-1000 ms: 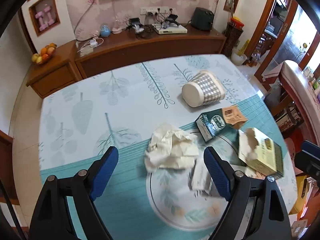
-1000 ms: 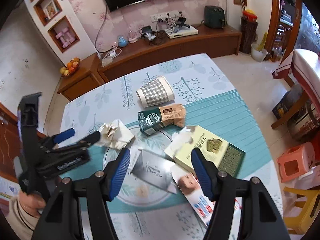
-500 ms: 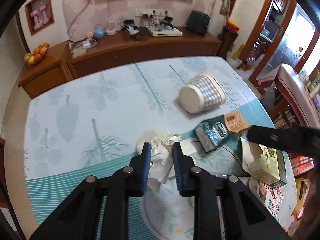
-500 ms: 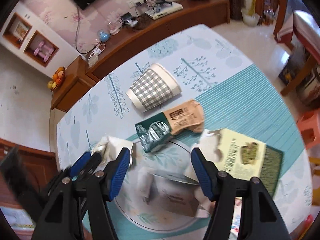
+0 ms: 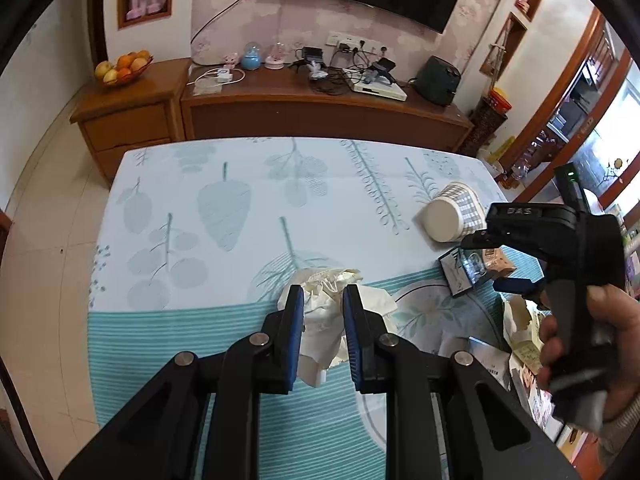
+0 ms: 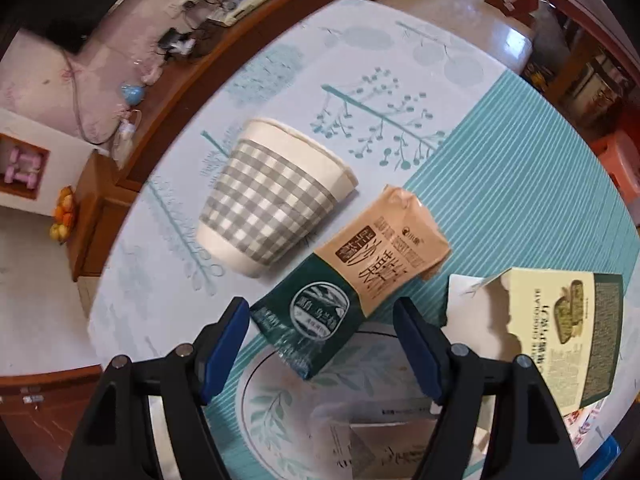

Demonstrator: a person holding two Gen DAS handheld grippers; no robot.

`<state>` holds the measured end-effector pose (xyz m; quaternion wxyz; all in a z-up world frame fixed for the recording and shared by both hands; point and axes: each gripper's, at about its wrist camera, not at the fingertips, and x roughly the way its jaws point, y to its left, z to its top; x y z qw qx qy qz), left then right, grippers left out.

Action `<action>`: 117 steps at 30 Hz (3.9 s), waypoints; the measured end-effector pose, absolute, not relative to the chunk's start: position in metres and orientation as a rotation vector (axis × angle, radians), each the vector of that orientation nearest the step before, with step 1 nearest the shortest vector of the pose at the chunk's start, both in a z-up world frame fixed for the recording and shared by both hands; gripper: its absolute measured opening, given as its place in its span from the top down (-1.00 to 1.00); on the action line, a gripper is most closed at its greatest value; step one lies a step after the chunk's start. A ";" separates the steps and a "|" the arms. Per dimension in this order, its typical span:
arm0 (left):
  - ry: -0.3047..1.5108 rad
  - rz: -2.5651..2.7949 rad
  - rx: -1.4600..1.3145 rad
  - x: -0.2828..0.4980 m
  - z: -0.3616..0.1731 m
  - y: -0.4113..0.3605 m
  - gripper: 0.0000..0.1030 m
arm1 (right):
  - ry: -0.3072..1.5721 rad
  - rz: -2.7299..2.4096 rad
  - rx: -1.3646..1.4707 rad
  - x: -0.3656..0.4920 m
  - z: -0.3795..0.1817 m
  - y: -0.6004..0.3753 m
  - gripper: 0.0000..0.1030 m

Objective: Collect trash
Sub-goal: 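Grasp the crumpled white tissue with left tool while right tool approaches drink carton, then close the right tool on the green-and-tan drink carton and lift it, then carry the tissue and drink carton down over the black bin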

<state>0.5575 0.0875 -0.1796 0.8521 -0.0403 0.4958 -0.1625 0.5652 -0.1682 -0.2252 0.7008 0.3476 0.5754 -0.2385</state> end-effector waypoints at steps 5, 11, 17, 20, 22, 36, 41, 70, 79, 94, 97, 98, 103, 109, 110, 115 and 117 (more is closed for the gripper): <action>1.056 -0.321 -0.099 0.555 -0.184 0.099 0.66 | 1.235 -0.549 0.787 0.564 -0.226 -0.165 -0.46; 1.065 -0.311 -0.110 0.552 -0.186 0.106 0.66 | 1.238 -0.494 0.930 0.557 -0.233 -0.169 -0.46; 1.051 -0.313 -0.105 0.548 -0.182 0.104 0.66 | 1.198 -0.513 0.957 0.556 -0.235 -0.169 -0.46; 1.045 -0.315 -0.100 0.546 -0.180 0.102 0.66 | 1.223 -0.554 0.922 0.559 -0.239 -0.167 -0.46; 1.046 -0.316 -0.100 0.545 -0.180 0.102 0.66 | 1.242 -0.577 0.909 0.559 -0.242 -0.167 -0.46; 1.028 -0.302 -0.106 0.523 -0.165 0.103 0.66 | 1.109 -0.376 0.991 0.506 -0.203 -0.154 -0.10; 1.008 -0.305 -0.098 0.504 -0.149 0.097 0.66 | 1.093 -0.271 1.023 0.468 -0.178 -0.151 -0.10; 0.913 -0.272 -0.053 0.143 -0.061 -0.038 0.66 | 1.055 0.236 0.744 0.107 -0.085 -0.230 -0.10; 1.041 -0.348 0.036 0.061 -0.095 -0.074 0.66 | 1.166 0.244 0.721 0.029 -0.123 -0.226 -0.10; 1.246 -0.398 0.159 0.032 -0.311 -0.089 0.65 | 1.447 0.081 0.771 -0.017 -0.355 -0.206 -0.10; 1.271 -0.396 0.185 0.041 -0.361 -0.093 0.64 | 1.483 0.043 0.789 -0.018 -0.401 -0.204 -0.10; 1.274 -0.395 0.193 0.046 -0.377 -0.095 0.64 | 1.492 0.034 0.791 -0.017 -0.415 -0.203 -0.10; 1.276 -0.410 0.191 0.069 -0.430 -0.101 0.50 | 1.512 0.016 0.792 -0.008 -0.462 -0.197 -0.10; 1.271 -0.406 0.165 0.085 -0.460 -0.096 -0.28 | 1.535 0.003 0.792 0.010 -0.494 -0.193 -0.11; 1.273 -0.398 0.164 0.085 -0.462 -0.093 -0.29 | 1.534 0.003 0.793 0.013 -0.497 -0.191 -0.11; 1.275 -0.360 0.181 0.083 -0.471 -0.079 -0.43 | 1.529 0.021 0.781 0.032 -0.504 -0.180 -0.12; 1.277 -0.346 0.190 0.083 -0.475 -0.072 -0.46 | 1.534 0.038 0.767 0.040 -0.506 -0.172 -0.14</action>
